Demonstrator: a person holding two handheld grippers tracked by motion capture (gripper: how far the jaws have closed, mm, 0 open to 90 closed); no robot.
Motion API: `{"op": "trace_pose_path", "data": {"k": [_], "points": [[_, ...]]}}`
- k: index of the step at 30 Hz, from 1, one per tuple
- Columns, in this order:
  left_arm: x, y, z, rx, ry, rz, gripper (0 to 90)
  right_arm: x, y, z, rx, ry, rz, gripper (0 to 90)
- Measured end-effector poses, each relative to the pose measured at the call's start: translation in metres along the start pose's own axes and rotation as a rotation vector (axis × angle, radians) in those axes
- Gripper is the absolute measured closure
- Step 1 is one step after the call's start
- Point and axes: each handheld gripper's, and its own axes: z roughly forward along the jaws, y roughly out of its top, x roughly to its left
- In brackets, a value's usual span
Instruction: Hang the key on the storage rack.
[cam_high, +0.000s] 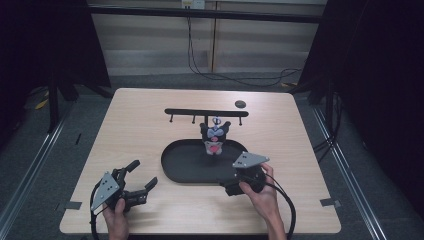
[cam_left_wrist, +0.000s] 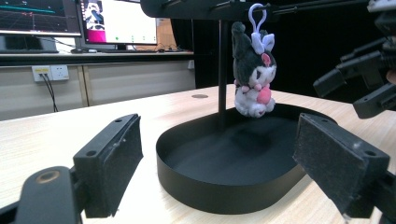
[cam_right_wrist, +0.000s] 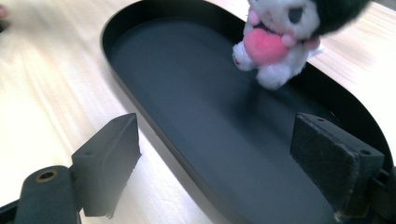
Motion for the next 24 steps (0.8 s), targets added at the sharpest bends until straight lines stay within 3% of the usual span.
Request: {"op": "trace_pose_path", "data": {"k": [5,6,9,10,15,18,21,23,24], "points": [[0.0,0.0,0.0,-0.003,0.004,-0.003,15.3,-0.001,-0.029,-0.004,-0.119,-0.112,0.048,16.9],[0.0,0.0,0.0,-0.004,0.003,-0.003,15.3,0.001,-0.035,-0.004,-0.152,-0.153,0.048,18.8],[0.0,0.0,0.0,-0.005,0.002,-0.003,15.3,0.005,-0.047,-0.004,-0.261,-0.193,0.065,22.5],[0.0,0.0,0.0,-0.005,0.002,-0.003,15.3,0.007,-0.05,-0.004,-0.286,-0.231,0.063,22.5],[0.0,0.0,0.0,-0.003,0.001,-0.004,15.3,0.013,-0.062,-0.003,-0.427,-0.297,0.084,18.1],[0.0,0.0,0.0,-0.003,0.004,-0.003,15.3,0.014,-0.067,-0.008,-0.492,-0.31,0.104,14.0],[0.0,0.0,0.0,-0.002,0.002,0.0,15.3,0.014,-0.078,-0.017,-0.627,-0.355,0.167,14.1],[0.0,0.0,0.0,-0.001,0.002,0.001,15.3,0.013,-0.08,-0.019,-0.642,-0.365,0.182,13.9],[0.0,0.0,0.0,-0.001,0.003,0.001,15.2,0.013,-0.079,-0.018,-0.614,-0.362,0.193,14.1]]}}
